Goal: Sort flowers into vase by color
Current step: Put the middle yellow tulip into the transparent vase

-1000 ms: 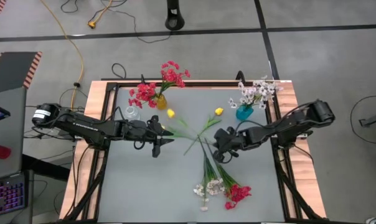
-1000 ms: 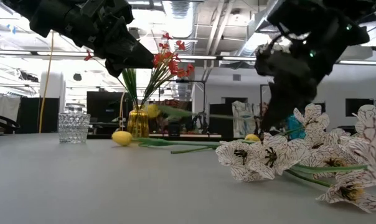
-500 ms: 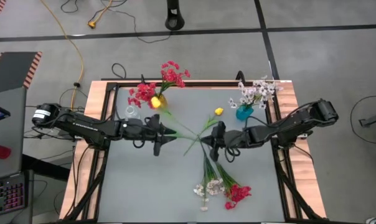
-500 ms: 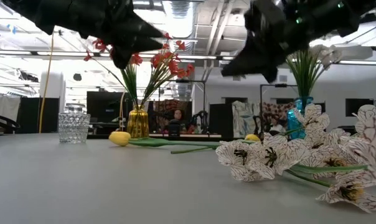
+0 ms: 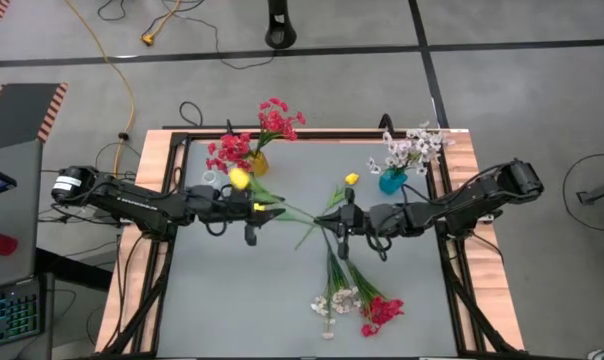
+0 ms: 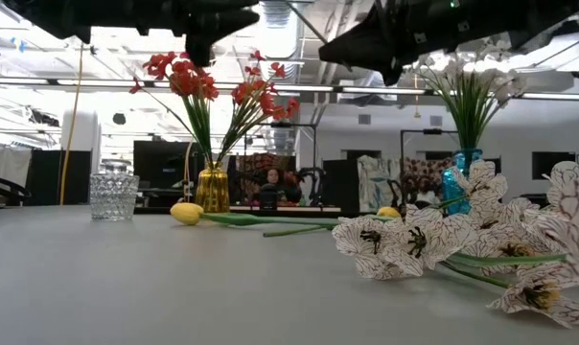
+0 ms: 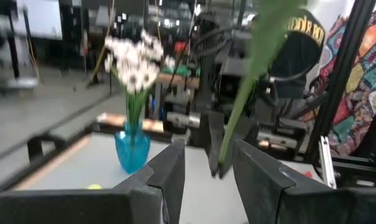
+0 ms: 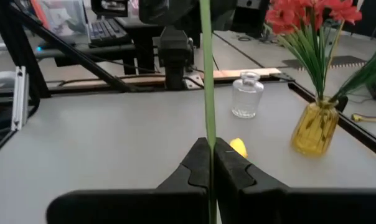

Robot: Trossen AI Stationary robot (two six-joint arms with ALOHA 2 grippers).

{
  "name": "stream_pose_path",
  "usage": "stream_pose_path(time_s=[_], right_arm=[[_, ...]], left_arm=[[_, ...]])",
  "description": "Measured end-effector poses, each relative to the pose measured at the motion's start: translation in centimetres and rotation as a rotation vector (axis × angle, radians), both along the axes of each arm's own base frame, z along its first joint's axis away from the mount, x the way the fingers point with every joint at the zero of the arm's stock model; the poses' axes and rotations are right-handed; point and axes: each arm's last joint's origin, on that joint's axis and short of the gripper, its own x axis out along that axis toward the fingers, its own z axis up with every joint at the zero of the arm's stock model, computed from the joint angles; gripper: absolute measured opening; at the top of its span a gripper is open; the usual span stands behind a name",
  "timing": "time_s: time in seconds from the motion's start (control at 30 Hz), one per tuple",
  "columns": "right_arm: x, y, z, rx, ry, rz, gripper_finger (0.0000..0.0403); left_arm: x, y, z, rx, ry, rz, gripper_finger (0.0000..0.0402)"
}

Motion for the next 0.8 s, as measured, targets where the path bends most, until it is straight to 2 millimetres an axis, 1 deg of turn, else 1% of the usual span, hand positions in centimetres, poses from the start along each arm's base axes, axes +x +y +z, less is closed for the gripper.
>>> stream_pose_path(time_s=[0.1,0.27,0.37,0.57,0.8], right_arm=[[0.0,-0.1,0.1,-0.001,-0.007,-0.003,0.0036],[0.1,-0.3,0.1,-0.015,-0.004,-0.007,0.0034],[0.1,-0.3,0.2,-0.056,-0.012,0.000,0.0033],[0.1,-0.3,0.4,-0.060,-0.031,0.000,0.0035],[0.1,-0.3,0.4,-0.060,-0.030,0.000,0.0035]], left_arm=[[0.0,0.0,0.5,0.065,-0.043,0.000,0.0119],[-0.2,-0.2,1.3,0.156,-0.124,-0.049,0.0119],[-0.1,-0.2,1.7,0.164,-0.149,-0.045,0.0119],[0.0,-0.2,2.4,0.195,-0.170,-0.038,0.0119],[0.0,-0.2,2.4,0.195,-0.170,-0.038,0.0119]])
